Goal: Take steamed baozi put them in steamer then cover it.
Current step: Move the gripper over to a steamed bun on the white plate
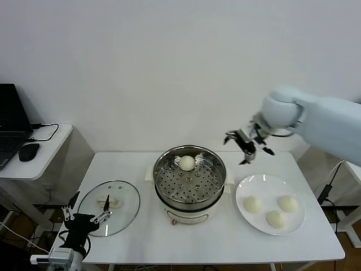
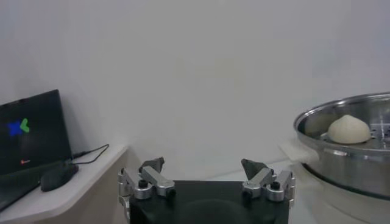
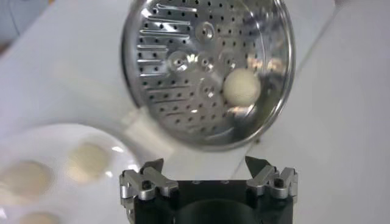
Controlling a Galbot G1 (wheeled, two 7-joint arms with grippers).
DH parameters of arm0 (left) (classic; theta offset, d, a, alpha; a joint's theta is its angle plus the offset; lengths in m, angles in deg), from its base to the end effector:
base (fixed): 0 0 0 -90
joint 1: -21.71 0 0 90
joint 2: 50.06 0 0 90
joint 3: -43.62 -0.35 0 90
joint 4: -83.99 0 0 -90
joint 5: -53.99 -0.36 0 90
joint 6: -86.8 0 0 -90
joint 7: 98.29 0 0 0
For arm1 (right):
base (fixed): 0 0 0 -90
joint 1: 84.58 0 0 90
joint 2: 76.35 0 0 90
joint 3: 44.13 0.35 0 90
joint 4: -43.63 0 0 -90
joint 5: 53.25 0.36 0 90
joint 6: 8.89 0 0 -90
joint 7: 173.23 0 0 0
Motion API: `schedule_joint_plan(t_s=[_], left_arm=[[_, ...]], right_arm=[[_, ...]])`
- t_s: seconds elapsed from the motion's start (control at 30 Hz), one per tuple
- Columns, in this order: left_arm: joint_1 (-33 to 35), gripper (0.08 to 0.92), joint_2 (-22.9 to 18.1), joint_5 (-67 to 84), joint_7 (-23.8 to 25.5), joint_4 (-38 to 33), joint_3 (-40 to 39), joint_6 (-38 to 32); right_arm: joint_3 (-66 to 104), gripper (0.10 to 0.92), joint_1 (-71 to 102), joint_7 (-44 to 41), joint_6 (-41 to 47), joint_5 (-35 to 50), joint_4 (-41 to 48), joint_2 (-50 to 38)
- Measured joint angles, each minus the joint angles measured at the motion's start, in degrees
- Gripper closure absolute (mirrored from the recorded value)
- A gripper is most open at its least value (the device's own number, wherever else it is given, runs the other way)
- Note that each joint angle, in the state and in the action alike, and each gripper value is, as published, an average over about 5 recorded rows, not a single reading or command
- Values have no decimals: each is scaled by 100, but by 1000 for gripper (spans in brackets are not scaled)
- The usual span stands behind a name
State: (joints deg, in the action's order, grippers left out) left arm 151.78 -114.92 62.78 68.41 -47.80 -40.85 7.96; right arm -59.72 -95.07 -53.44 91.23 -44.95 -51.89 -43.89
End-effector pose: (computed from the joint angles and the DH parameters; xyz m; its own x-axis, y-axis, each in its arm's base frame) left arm 0.1474 0.0702 -0.2398 -0.9912 -0.0537 0.1206 -0.0186 0.9612 0.2752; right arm 0.4703 -0.0809 -0.0109 -0.3229 -0.1964 0.9258 -0.8353 -0.4008 -0.3764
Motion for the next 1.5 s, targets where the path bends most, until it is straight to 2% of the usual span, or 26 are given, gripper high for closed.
schedule_joint_plan(t_s=[0.27,0.57,0.97,1.5], left_arm=[[23,177,-19,2,-2,-8,8,-7],[31,177,-74,-32,-8,28,16,-8],[69,177,-105,-50,-6,37,66,2],[57,177,-86,-24,-3,63,145,-5]], right_arm=[[438,203,854,48,364,-290,-262,-836],[1708,203,2646,162,463,-848,-17,-1087],[2979,203,4384,391,519,-1331,594,-803],[3421,203,5014,617,543,-1491,1353,11]])
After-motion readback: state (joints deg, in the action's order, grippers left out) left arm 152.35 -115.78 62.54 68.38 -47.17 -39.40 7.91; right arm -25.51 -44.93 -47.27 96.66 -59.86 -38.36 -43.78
